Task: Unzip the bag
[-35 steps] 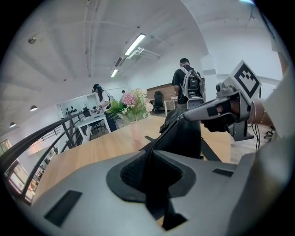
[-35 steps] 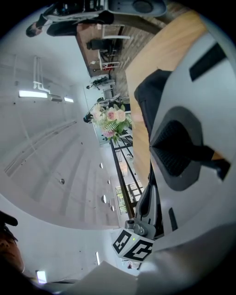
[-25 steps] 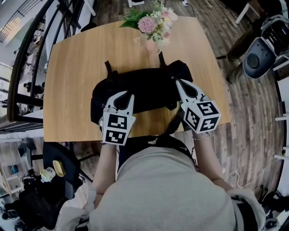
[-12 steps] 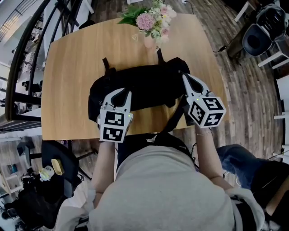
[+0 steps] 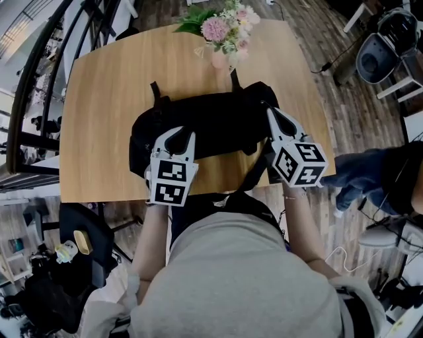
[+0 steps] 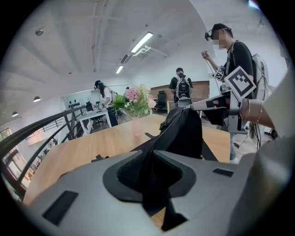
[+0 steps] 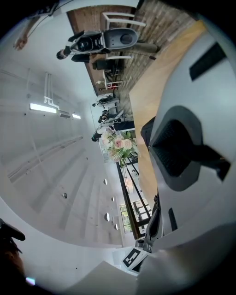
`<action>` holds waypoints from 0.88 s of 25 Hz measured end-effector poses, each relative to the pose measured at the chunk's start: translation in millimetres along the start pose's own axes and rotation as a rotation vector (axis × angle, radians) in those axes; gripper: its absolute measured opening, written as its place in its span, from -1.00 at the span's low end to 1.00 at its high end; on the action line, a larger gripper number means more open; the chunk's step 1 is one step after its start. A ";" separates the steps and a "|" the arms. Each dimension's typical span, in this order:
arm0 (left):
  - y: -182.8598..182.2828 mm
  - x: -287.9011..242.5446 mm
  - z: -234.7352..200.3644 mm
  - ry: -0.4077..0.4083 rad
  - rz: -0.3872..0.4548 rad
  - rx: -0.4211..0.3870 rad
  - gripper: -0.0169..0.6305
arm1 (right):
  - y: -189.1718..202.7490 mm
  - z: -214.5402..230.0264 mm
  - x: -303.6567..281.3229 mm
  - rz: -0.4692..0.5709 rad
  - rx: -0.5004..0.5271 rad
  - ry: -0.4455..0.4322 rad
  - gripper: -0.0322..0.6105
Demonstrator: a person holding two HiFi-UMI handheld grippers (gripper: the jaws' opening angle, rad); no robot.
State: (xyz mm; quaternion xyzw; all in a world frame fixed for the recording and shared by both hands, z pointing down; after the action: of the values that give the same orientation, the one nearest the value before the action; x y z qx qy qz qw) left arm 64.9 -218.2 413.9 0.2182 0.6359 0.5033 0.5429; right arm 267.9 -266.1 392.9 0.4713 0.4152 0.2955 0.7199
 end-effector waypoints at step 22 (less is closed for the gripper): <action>-7.8 37.7 18.2 0.056 0.118 0.290 -0.43 | 18.0 -94.0 11.3 -0.064 0.033 -0.265 -0.56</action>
State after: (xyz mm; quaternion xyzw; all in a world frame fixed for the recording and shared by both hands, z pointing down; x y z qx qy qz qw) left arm 71.7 -182.9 391.0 0.3174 0.7028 0.4431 0.4571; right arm 190.3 -209.3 386.1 0.5044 0.3362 0.2007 0.7696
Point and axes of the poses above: the fingertips, and each gripper's own axes: x backward along the fingers, z to its right, y out of its underside, the point moved 1 cm from there along x, backward along the fingers, and after that the axes turned 1 degree about -y, right-handed, at the moved point
